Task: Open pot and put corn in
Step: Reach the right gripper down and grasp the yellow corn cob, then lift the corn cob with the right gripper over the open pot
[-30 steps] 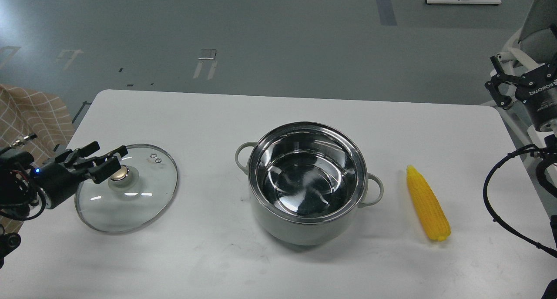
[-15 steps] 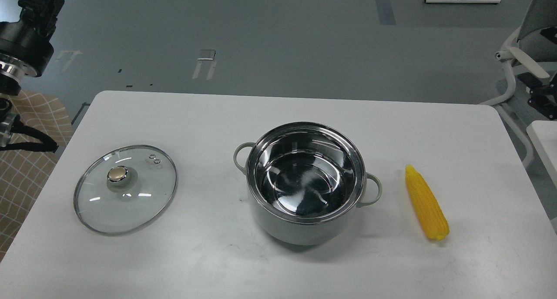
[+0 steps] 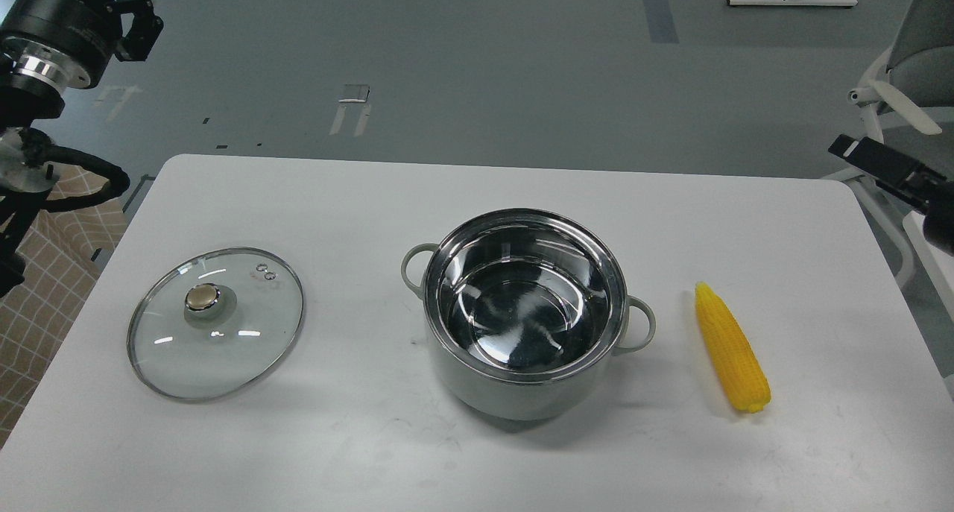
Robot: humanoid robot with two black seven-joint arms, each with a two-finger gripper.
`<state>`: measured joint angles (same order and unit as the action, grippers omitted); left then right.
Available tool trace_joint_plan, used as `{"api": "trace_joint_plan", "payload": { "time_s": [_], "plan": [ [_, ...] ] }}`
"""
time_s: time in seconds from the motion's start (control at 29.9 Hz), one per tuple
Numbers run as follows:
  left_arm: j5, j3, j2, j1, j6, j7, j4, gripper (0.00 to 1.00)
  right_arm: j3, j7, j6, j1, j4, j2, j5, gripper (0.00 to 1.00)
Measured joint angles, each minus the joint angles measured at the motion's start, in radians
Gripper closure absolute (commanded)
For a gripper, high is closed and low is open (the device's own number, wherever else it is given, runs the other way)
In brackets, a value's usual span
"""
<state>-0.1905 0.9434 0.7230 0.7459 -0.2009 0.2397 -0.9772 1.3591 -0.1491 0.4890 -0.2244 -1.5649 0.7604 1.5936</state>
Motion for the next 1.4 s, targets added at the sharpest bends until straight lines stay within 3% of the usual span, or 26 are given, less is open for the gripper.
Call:
{"api": "trace_joint_plan", "payload": {
  "time_s": [0.33,0.8,0.9,0.94,1.04,1.14,1.2,1.27,1.4],
  "plan": [
    [0.02,0.062,-0.021,-0.018,-0.097,-0.012,-0.012,0.03,-0.2,-0.063,-0.001,0.008,-0.021,-0.043,0.214,0.0],
    [0.018,0.067,-0.038,-0.015,-0.098,-0.006,-0.016,0.03,-0.391,-0.097,0.0,0.008,0.016,-0.134,0.344,0.06],
    [0.018,0.067,-0.04,-0.015,-0.097,-0.004,-0.016,0.03,-0.417,-0.112,0.0,0.011,0.017,-0.135,0.349,0.17],
    [0.018,0.067,-0.041,-0.015,-0.095,-0.004,-0.016,0.03,-0.423,-0.115,0.0,0.015,0.017,-0.135,0.349,0.27],
    [0.019,0.067,-0.041,-0.013,-0.082,-0.008,-0.016,0.03,-0.431,-0.121,0.0,0.032,0.017,-0.137,0.351,0.42],
    [0.02,0.067,-0.037,-0.01,-0.07,-0.011,-0.017,0.03,-0.432,-0.122,0.0,0.04,0.023,-0.137,0.351,0.46],
    [0.02,0.067,-0.034,-0.01,-0.067,-0.012,-0.017,0.03,-0.433,-0.122,0.0,0.046,0.027,-0.138,0.352,0.54],
    [0.02,0.068,-0.033,-0.01,-0.067,-0.013,-0.017,0.03,-0.432,-0.122,0.0,0.047,0.028,-0.139,0.352,0.75],
    [0.02,0.067,-0.033,-0.005,-0.066,-0.013,-0.017,0.03,-0.427,-0.122,0.0,0.039,0.025,-0.146,0.352,0.97]
  ]
}}
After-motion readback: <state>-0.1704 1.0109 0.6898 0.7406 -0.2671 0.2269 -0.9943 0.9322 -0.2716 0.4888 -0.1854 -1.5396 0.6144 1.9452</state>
